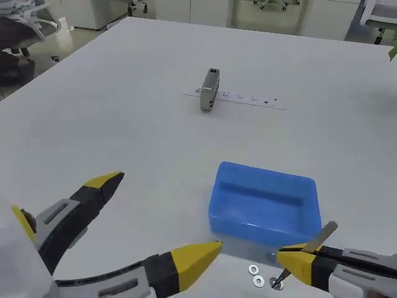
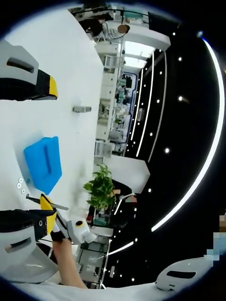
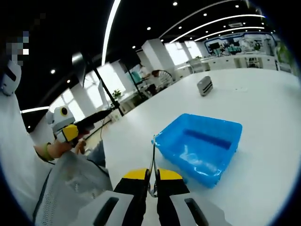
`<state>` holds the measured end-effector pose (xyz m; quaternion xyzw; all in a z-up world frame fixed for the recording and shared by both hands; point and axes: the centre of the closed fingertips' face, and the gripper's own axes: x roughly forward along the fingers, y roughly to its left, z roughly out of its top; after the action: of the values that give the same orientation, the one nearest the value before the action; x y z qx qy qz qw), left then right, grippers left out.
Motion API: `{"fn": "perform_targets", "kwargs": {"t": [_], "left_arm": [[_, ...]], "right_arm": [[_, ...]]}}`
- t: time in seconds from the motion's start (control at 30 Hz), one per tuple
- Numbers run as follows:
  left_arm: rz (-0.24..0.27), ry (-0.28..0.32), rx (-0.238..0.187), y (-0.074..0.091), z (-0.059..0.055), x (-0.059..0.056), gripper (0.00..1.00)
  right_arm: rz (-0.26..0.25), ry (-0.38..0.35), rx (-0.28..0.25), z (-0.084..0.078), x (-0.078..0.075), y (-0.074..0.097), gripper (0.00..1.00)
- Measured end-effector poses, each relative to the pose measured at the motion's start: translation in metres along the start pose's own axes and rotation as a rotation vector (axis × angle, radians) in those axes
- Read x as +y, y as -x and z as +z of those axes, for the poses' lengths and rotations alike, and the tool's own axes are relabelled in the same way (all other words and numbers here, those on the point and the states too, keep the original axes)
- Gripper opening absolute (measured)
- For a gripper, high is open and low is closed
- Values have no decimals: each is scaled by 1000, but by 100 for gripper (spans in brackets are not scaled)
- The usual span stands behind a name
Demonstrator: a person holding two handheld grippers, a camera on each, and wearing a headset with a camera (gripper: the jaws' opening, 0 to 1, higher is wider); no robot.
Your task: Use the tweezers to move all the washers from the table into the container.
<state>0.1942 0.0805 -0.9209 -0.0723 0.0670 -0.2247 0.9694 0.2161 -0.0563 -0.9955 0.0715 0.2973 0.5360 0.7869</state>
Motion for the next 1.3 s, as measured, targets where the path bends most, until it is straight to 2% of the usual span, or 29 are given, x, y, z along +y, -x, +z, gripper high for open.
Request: {"fn": "perform_targets", "kwargs": {"t": [0.07,0.13,0.23,0.33,0.43,0.5,0.53,0.67,0.8,0.9,1.03,1.17,1.3], "left_arm": [[21,25,0,0,0,6,99],[23,40,-14,0,2,7,99],[44,3,9,0,-1,7,99],[37,-16,-1,0,1,4,99],[41,-34,23,-1,-3,4,99],[37,-35,31,-1,-4,4,99],[34,-36,30,-1,-4,3,99],[28,-34,44,-1,-7,3,99],[30,-31,37,0,-6,7,99],[39,-24,39,1,-7,10,99],[43,-15,39,0,-7,11,99],[43,-12,44,0,-7,10,97],[46,-16,51,0,-8,10,97]], "right_arm": [[-14,5,-29,11,-1,4,3],[-38,10,-62,23,-4,8,3],[-65,27,-98,36,-9,13,3],[-101,44,-134,51,-17,18,3],[-174,105,-127,59,-33,21,3],[-238,162,-85,58,-44,21,3],[-249,174,-87,59,-46,21,3],[-249,177,-112,65,-49,13,3],[-277,211,-59,60,-63,3,3],[-276,200,-52,58,-73,-4,3],[-288,186,-15,49,-91,-12,3],[-290,150,-8,45,-101,-15,3],[-297,148,13,39,-106,-18,3]]}}
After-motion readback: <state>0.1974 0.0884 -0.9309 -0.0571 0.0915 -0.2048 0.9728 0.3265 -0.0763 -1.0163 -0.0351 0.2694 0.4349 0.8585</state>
